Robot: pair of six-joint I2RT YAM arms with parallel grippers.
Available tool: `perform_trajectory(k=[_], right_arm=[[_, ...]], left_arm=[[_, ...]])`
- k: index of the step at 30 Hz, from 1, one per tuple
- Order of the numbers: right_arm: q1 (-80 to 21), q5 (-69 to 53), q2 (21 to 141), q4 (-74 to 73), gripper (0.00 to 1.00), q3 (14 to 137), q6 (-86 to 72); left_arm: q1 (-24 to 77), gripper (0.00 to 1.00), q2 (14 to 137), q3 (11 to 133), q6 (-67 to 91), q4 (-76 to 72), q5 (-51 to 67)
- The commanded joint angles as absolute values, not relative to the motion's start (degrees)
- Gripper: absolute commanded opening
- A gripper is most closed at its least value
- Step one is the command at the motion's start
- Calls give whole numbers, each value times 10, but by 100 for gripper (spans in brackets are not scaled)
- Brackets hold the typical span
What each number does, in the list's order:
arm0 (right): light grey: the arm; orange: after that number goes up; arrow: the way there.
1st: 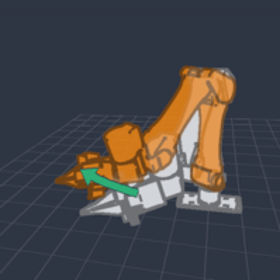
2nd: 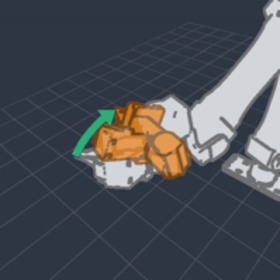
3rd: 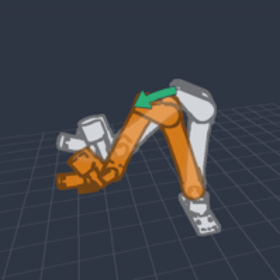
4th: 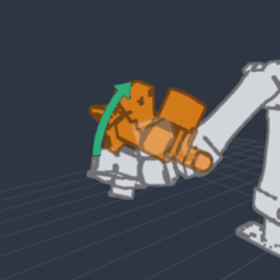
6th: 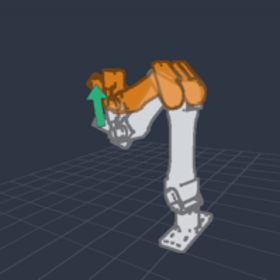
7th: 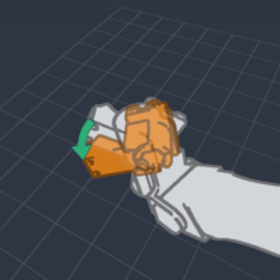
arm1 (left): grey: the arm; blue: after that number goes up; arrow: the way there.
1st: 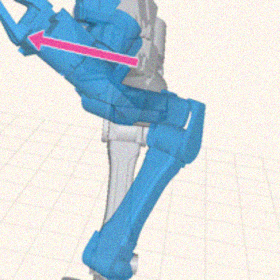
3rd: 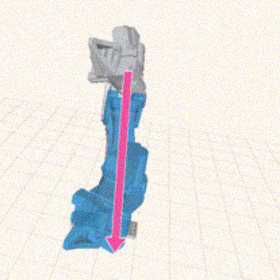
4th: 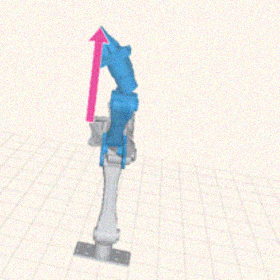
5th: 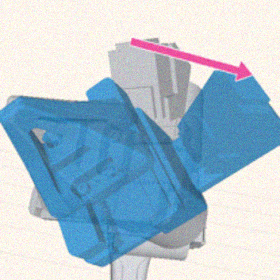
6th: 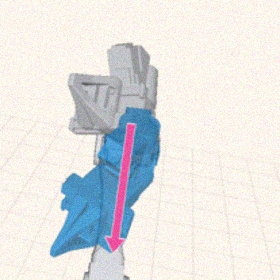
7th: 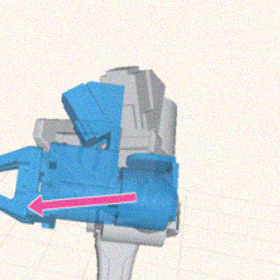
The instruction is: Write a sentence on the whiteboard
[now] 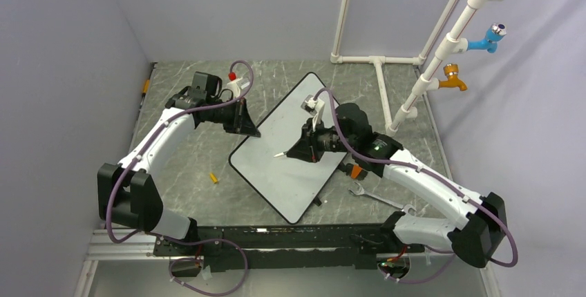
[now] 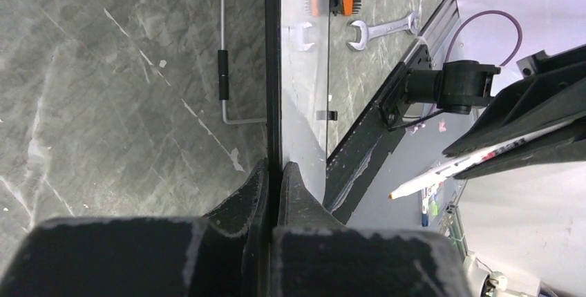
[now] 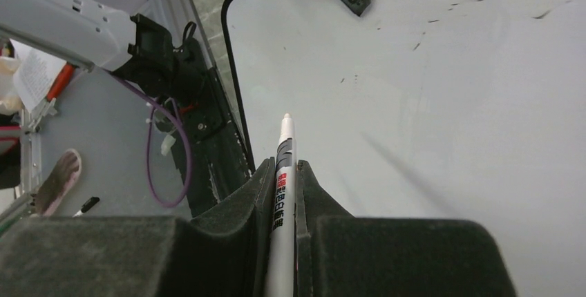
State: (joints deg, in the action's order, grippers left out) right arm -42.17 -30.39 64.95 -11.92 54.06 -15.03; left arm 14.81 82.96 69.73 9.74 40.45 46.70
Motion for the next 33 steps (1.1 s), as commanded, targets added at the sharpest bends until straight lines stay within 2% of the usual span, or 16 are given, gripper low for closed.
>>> perform_trajectory(k=[1, 14, 33], right_arm=[[-450, -272, 661, -91, 0, 568, -125], [-492, -228, 685, -90, 0, 582, -111], [-513, -220, 716, -64, 0, 601, -115]], left_arm=[[158, 0, 811, 712, 66, 398, 408], [161, 0, 792, 709, 73, 394, 346], [162, 0, 790, 707, 73, 392, 340]])
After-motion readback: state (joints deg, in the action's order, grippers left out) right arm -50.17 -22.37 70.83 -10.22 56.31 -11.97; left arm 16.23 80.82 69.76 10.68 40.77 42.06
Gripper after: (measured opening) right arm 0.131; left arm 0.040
